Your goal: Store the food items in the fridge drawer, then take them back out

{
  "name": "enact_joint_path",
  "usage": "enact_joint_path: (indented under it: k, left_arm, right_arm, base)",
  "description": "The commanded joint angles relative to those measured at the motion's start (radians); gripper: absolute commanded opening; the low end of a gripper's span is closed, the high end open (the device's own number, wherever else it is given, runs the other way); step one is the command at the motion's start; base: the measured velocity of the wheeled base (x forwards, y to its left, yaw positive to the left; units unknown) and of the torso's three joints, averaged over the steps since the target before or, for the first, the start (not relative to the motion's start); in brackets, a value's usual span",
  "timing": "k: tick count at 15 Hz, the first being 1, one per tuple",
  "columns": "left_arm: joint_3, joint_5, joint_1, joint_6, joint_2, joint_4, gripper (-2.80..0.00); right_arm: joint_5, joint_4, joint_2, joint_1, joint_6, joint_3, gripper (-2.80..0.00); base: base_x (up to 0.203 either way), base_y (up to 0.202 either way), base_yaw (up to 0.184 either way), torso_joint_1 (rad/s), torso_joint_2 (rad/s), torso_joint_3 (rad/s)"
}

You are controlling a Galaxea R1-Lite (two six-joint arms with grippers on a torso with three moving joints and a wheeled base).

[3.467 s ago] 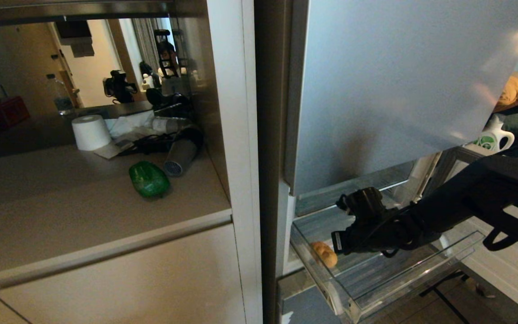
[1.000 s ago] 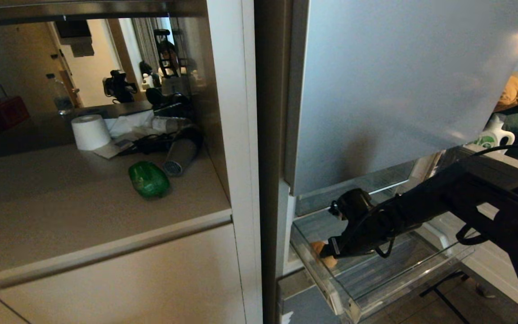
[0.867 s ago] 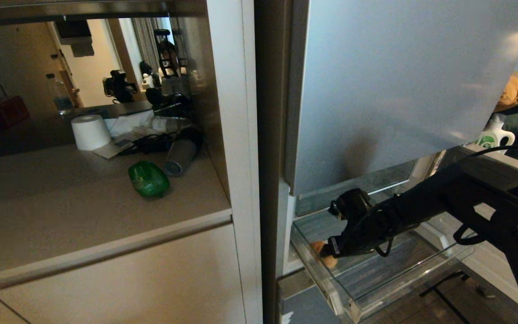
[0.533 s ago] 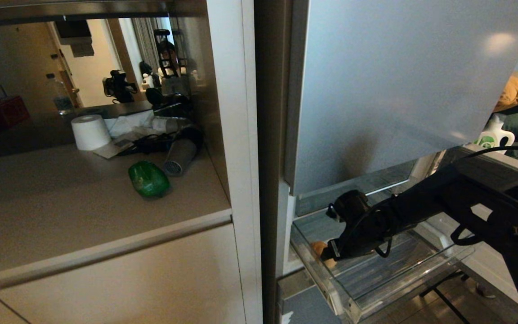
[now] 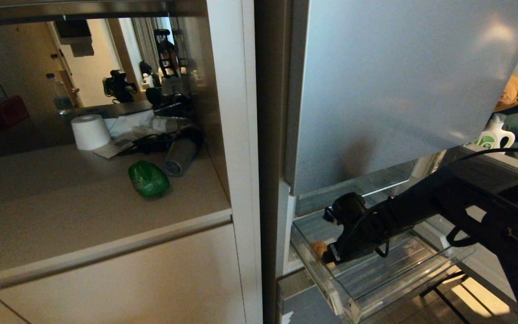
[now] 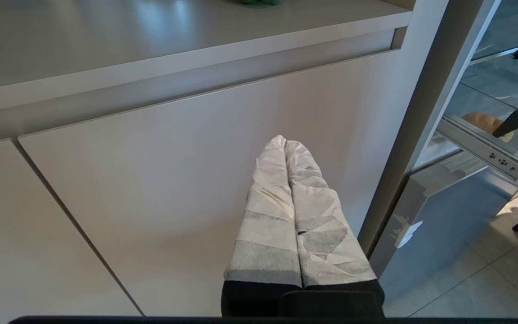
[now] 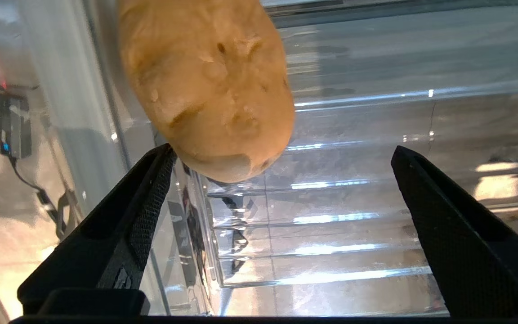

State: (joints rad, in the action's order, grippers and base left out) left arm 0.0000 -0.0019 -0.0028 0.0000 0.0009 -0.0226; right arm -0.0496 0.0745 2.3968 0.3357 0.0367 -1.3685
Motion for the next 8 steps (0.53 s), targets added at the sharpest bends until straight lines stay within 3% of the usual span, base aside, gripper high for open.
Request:
enact_joint_path:
  k: [1, 8]
  left_arm:
    - [0.011, 0.0, 0.0, 0.0, 0.001, 0.0, -2.8]
    - [0.011, 0.0, 0.0, 0.0, 0.001, 0.0, -2.8]
  right_arm:
    - [0.0, 0.001, 0.002, 0.0, -0.021, 0.0, 0.0]
    - [0.036, -0.004, 0.004, 0.0, -0.096, -0.017, 0.0]
  base:
    - [0.0, 0.0, 0.0, 0.0, 0.0, 0.0]
    - [0.0, 0.0, 0.0, 0.0, 0.0, 0.0]
